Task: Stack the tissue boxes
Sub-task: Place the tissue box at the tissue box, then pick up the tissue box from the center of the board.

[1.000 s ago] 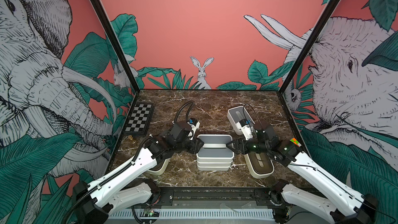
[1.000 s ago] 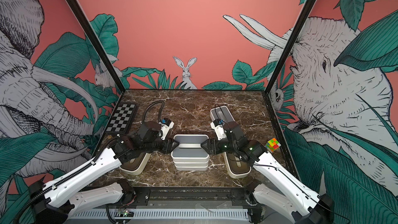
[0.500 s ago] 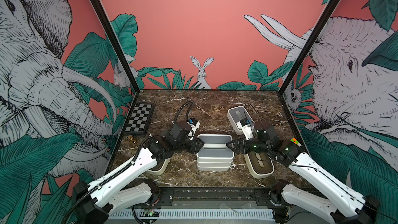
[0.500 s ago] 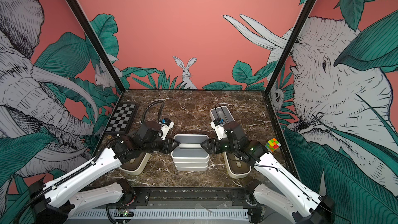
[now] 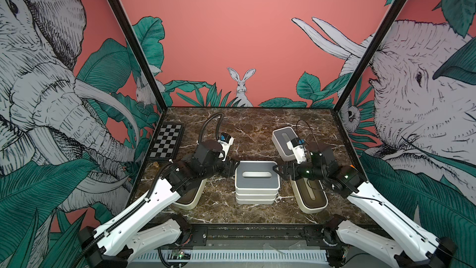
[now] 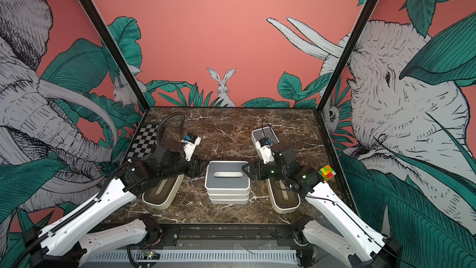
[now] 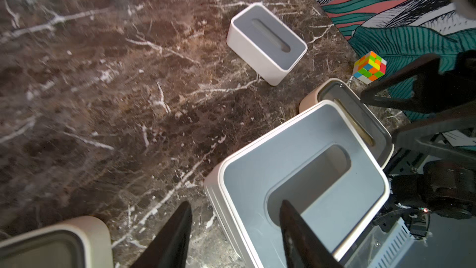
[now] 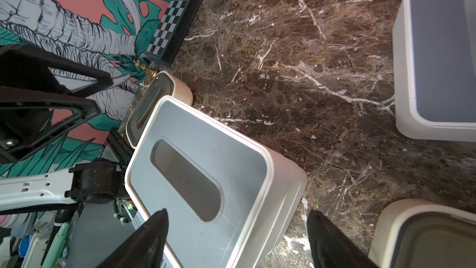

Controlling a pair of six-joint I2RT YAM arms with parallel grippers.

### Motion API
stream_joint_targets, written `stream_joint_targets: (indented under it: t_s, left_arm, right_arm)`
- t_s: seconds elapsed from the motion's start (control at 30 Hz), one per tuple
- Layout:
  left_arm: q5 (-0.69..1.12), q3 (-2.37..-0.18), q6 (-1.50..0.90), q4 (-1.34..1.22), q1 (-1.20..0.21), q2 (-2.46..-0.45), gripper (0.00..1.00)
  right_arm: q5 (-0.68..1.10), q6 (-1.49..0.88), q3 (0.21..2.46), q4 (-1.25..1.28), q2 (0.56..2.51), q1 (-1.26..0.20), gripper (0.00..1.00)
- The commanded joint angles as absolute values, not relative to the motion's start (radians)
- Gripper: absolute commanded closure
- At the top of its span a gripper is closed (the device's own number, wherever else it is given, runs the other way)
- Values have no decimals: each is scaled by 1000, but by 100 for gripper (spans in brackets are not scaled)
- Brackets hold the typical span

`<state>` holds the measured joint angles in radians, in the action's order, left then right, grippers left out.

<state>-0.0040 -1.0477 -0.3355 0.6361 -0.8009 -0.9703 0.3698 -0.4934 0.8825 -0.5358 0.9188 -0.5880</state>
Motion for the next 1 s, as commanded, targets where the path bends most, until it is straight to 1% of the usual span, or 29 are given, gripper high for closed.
stream_joint_targets:
  t_s: [0.0,0.13,0.23,0.37,0.47,0.53,0.63,0.73,0.87,0.93,0.97]
  left_arm:
    - [-36,-1107,-235,636,-794,-986,41]
    - [-23,-1135,-207,617,-786,-1044,37]
    - [11,-1134,-159,562,-786,-1074,27]
    - [48,-1145,-103,502,-786,-1111,14]
    - [52,-1174,-72,475,-785,-1151,9]
    - [75,-1208,-66,463,-786,-1183,1]
    - [135,-1263,-87,430,-785,-1235,1]
    - [140,-1331,-126,436,-785,-1290,0]
    - [129,-1423,-151,513,-785,-1362,0]
    - [124,-1421,-161,506,-785,-1374,0]
    - [118,-1418,-166,498,-784,-1378,0]
  right_arm:
    - [353,-490,903,-541,910,-533,16]
    - [328,-477,924,-583,914,-464,16]
    - [274,-434,977,-636,948,-420,16]
    - [230,-372,1078,-687,1059,-338,14]
    - [168,-315,1161,-715,1176,-302,13]
    - [141,-286,1204,-710,1249,-284,13]
    - [57,-231,1251,-697,1352,-278,13]
    - [34,-170,1301,-690,1452,-278,15]
    - [67,-108,1378,-681,1557,-280,18]
    - [84,-86,1410,-690,1593,-279,21]
    - [97,-70,1424,-694,1640,-281,23]
